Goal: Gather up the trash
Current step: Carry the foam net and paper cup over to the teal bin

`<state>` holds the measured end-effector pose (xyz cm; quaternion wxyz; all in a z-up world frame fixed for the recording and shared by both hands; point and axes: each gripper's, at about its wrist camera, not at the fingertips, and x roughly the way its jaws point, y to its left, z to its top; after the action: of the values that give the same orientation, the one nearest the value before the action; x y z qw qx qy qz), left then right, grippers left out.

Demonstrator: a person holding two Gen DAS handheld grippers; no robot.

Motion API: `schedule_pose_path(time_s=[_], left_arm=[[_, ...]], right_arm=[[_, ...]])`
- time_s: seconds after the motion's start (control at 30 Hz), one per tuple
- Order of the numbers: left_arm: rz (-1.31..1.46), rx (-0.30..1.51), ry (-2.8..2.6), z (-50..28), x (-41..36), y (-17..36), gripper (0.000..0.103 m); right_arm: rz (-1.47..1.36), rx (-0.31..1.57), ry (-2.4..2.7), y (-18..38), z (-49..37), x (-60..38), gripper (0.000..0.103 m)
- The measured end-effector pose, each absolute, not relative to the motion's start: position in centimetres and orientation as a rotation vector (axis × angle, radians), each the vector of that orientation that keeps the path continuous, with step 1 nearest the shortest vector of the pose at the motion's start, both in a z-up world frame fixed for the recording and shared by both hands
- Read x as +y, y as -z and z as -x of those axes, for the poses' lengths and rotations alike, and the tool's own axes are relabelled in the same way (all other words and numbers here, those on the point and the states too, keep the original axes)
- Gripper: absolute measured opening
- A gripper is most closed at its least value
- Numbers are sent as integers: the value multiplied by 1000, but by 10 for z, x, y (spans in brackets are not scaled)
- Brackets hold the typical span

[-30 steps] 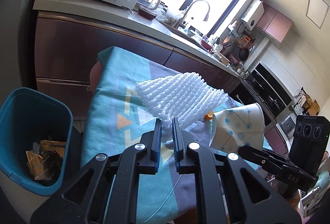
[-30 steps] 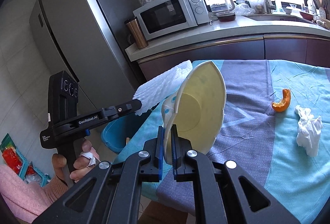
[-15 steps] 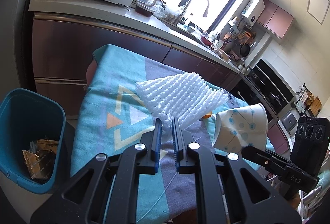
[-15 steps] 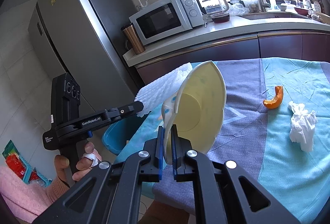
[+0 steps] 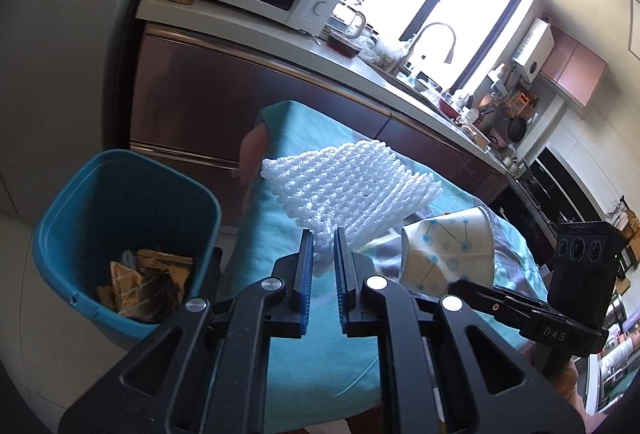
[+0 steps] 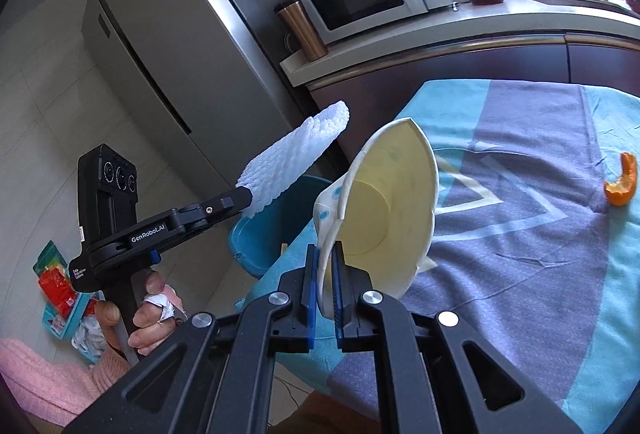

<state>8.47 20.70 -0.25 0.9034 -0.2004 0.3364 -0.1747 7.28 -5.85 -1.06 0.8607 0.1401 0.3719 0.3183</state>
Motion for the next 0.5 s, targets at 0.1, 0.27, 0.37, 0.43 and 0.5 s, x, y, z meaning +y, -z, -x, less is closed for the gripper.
schedule_pose_path(time_s=[0.1,0.27,0.37,0.43,0.5], left_arm=[[410,683,294,-73,229,5,11],[422,676,192,-59,265,13,11],[418,684,136,-58,281,18,11],[418,689,110,-58,289,22,11],[423,703,81,-60,297,28,11]], right_arm=[[-274,797,-716,12,-85,-42,6],[-243,817,-790,11,-101,-13,6],[-208,826,-835,9,-110,8,6],[-186,834,-861,10,-118,23,6],[-179,854,-893,12,-126,38,6]])
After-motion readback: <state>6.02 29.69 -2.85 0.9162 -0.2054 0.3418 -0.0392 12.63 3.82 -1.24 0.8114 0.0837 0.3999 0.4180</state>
